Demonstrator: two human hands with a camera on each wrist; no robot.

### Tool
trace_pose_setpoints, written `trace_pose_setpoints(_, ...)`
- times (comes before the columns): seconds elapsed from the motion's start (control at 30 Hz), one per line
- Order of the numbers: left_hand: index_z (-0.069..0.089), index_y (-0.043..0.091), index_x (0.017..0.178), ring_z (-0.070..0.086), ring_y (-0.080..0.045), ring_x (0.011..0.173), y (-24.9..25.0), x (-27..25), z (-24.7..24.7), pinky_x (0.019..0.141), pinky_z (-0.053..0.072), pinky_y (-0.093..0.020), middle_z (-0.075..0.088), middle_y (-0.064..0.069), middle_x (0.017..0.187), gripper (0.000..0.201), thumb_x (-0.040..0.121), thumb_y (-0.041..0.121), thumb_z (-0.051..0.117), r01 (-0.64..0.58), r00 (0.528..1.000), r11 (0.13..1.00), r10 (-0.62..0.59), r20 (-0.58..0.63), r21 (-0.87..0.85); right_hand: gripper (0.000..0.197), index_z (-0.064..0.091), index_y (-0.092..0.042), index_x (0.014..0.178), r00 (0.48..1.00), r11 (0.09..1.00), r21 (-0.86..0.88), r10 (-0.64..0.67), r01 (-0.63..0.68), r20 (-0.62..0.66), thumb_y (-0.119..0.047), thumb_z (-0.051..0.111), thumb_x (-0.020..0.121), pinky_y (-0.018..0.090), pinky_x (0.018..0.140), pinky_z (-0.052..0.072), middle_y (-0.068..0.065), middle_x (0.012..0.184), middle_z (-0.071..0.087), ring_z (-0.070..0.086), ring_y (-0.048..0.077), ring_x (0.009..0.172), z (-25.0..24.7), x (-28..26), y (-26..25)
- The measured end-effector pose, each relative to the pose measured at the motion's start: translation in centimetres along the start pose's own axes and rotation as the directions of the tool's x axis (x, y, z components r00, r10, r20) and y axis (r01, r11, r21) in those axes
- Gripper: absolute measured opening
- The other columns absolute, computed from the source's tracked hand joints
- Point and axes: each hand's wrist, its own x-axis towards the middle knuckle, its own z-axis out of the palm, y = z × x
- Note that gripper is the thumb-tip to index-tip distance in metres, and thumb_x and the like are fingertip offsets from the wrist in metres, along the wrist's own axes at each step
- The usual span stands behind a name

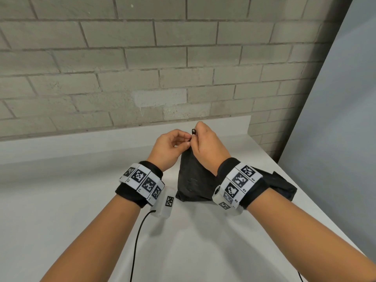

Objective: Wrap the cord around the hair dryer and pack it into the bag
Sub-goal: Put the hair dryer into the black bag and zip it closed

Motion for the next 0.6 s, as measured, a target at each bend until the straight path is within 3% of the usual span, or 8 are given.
trace_pose_setpoints(0.1, 0.059, 0.014, 0.09, 0.057, -0.006, 0.08, 0.7, -0.4, 0.6, 0.076, 0.047, -0.021, 0.061, 0.009, 0.083, 0.014, 0.086, 0.003, 0.052, -0.073, 0.995, 0.974, 0.085, -0.048, 0.215, 0.01, 0.032, -0.011, 0.085, 0.999, 0.999, -0.033, 0.025, -0.024, 0.021, -0.006, 0.039, 0.09, 0.032, 0.063, 0.033, 0.011, 0.082, 0.045, 0.044, 0.024, 0.073, -0.5, 0.3, -0.6)
trace_pose_setpoints(0.23, 0.058, 0.003, 0.093, 0.056, -0.012, 0.084, 0.7, -0.8, 1.4, 0.07, 0.039, -0.005, 0.063, -0.005, 0.091, 0.012, 0.088, 0.003, 0.047, -0.177, 0.967, 0.908, 0.233, -0.105, 0.38, 0.009, 0.034, -0.009, 0.08, 0.996, 0.997, -0.024, 0.079, -0.08, -0.034, -0.004, 0.039, 0.087, 0.034, 0.062, 0.037, 0.011, 0.075, 0.045, 0.044, 0.025, 0.07, -1.1, 0.3, -0.8)
trace_pose_setpoints(0.33, 0.057, 0.002, 0.096, 0.053, -0.013, 0.085, 0.3, -0.7, 1.1, 0.071, 0.037, -0.009, 0.061, -0.005, 0.093, 0.013, 0.089, 0.004, 0.046, -0.098, 0.95, 0.916, 0.202, -0.236, 0.389, 0.011, 0.038, -0.007, 0.077, 0.979, 0.986, 0.008, 0.166, -0.166, -0.119, -0.004, 0.038, 0.087, 0.029, 0.061, 0.031, 0.002, 0.063, 0.039, 0.041, 0.023, 0.066, -1.9, 0.1, 0.1)
trace_pose_setpoints(0.4, 0.056, 0.001, 0.097, 0.053, -0.014, 0.084, -0.1, -0.5, 0.6, 0.076, 0.041, -0.017, 0.059, -0.006, 0.092, 0.013, 0.089, 0.003, 0.046, -0.052, 0.945, 0.926, 0.167, -0.281, 0.374, 0.012, 0.04, -0.005, 0.075, 0.959, 0.97, 0.026, 0.241, -0.24, -0.147, -0.005, 0.038, 0.087, 0.028, 0.061, 0.031, 0.001, 0.06, 0.039, 0.042, 0.024, 0.063, -2.9, -0.4, 1.7)
trace_pose_setpoints(0.5, 0.056, 0.002, 0.098, 0.053, -0.019, 0.083, -0.6, -0.4, -0.7, 0.078, 0.045, -0.028, 0.058, -0.008, 0.092, 0.015, 0.089, 0.002, 0.044, 0.011, 0.936, 0.937, 0.113, -0.334, 0.348, 0.011, 0.048, 0.0, 0.084, 0.915, 0.938, -0.011, 0.336, -0.347, -0.222, -0.006, 0.04, 0.088, 0.032, 0.064, 0.037, 0.019, 0.073, 0.057, 0.051, 0.032, 0.071, -5.6, -1.4, 5.4)
trace_pose_setpoints(0.6, 0.053, 0.005, 0.105, 0.051, -0.019, 0.077, -1.0, -0.4, -1.7, 0.071, 0.041, -0.026, 0.055, -0.008, 0.089, 0.02, 0.09, 0.0, 0.04, 0.017, 0.937, 0.933, 0.11, -0.331, 0.36, 0.016, 0.051, 0.003, 0.088, 0.851, 0.872, -0.094, 0.439, -0.481, -0.288, -0.009, 0.041, 0.087, 0.043, 0.077, 0.046, 0.034, 0.092, 0.06, 0.057, 0.043, 0.086, -8.6, -2.7, 9.7)
